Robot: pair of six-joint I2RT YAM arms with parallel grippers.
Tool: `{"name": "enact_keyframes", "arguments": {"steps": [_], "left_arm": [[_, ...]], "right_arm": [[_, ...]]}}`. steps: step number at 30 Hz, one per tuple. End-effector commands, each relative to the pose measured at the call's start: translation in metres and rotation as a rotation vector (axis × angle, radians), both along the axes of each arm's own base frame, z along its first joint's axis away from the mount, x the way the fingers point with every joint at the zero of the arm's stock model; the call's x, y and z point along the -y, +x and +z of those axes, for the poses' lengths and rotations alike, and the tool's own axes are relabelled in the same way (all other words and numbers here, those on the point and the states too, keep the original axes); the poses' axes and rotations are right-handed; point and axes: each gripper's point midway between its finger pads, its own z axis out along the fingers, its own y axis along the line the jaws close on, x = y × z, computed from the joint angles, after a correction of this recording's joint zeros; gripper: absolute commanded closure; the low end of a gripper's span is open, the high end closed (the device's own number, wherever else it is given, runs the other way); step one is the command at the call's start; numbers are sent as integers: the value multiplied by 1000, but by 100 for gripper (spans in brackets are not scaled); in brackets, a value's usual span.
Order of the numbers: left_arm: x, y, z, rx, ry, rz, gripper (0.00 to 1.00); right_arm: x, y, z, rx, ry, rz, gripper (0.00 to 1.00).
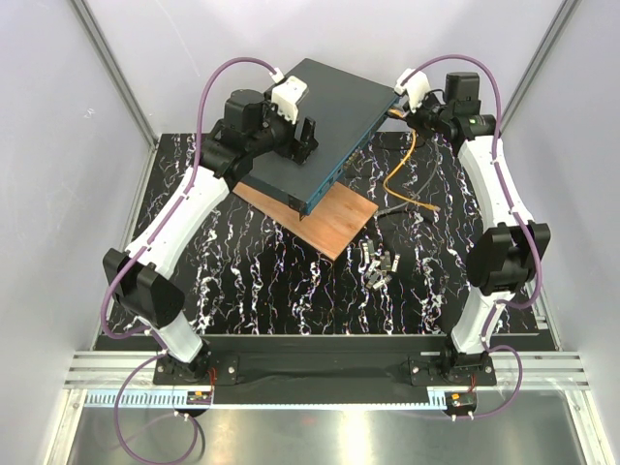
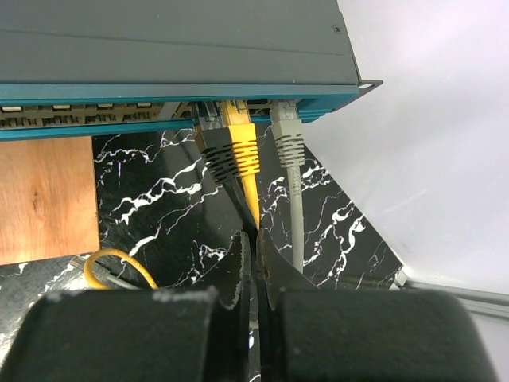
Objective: Insert the plug into the switch port
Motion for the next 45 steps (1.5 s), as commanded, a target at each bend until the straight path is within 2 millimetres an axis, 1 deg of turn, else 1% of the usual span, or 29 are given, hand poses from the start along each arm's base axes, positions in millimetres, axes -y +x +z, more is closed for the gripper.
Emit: {"name": "enact_keyframes", "arguments": {"steps": [1, 2, 4, 8, 9, 11, 13, 14, 15, 19, 20, 21, 23, 24, 25, 26, 29, 30, 31, 32, 33, 34, 35, 39, 40, 41, 42, 43, 45], "left_arm": [[3, 3, 24, 71, -37, -22, 21], [2, 3, 23, 67, -37, -23, 21], [0, 4, 23, 68, -36, -19, 21], [-2, 6, 20, 61, -35, -15, 21], [-3, 6, 21, 62, -36, -14, 21], [-3, 5, 20, 60, -34, -17, 21], [-4, 6, 20, 61, -33, -14, 21], [-4, 7, 18, 59, -31, -16, 21], [-4, 7, 21, 64, -32, -17, 21], [-4, 9, 23, 70, -35, -16, 21], [-4, 8, 24, 70, -36, -15, 21], [-5, 7, 22, 66, -34, -15, 20], [-7, 7, 24, 74, -31, -12, 20], [-8, 7, 23, 73, -30, -9, 20], [-9, 6, 24, 75, -30, -10, 20], [-10, 7, 23, 75, -31, -7, 20], [-10, 7, 27, 77, -40, -7, 20], [-10, 6, 27, 77, -40, -8, 20], [-10, 6, 27, 76, -41, -8, 20], [-9, 5, 29, 80, -44, -11, 20], [-10, 6, 28, 78, -44, -8, 20], [-10, 6, 28, 78, -44, -9, 20], [-9, 5, 28, 77, -45, -10, 20], [-10, 4, 31, 83, -44, -8, 20], [-12, 4, 32, 86, -43, -7, 20], [-11, 3, 33, 87, -38, -10, 20], [-13, 2, 35, 90, -35, -6, 20], [-13, 3, 33, 89, -33, -5, 20], [-15, 1, 33, 90, -27, -7, 20]], "right_arm": [[-104, -8, 120, 365, 175, 302, 100], [-105, -10, 124, 370, 185, 303, 100], [-107, -11, 122, 364, 189, 311, 100], [-114, -3, 102, 335, 176, 312, 100], [-113, 0, 100, 336, 175, 306, 100], [-113, 4, 100, 335, 179, 300, 100], [-114, 2, 110, 352, 179, 309, 100], [-116, 0, 109, 340, 176, 317, 100], [-117, -2, 113, 349, 171, 330, 100], [-119, 5, 83, 289, 143, 323, 100], [-120, 5, 83, 285, 153, 317, 100], [-119, 6, 74, 265, 156, 304, 100], [-115, 3, 80, 278, 167, 282, 100], [-113, 3, 71, 263, 160, 265, 100], [-111, -1, 77, 280, 158, 261, 99], [-107, -2, 67, 262, 147, 247, 98], [-100, -10, 64, 264, 129, 230, 91], [-96, -11, 65, 267, 127, 221, 82], [-93, -15, 72, 281, 125, 218, 76], [-90, -15, 71, 281, 121, 210, 73], [-86, -16, 74, 286, 123, 200, 64], [-83, -18, 79, 298, 126, 198, 59], [-81, -18, 82, 301, 125, 192, 56], [-70, -22, 95, 317, 119, 180, 53], [-68, -26, 98, 319, 114, 181, 50], [-63, -27, 100, 318, 110, 176, 43], [-60, -31, 99, 315, 93, 182, 40], [-56, -37, 106, 327, 81, 186, 37], [-45, -42, 103, 332, 41, 204, 30]]}}
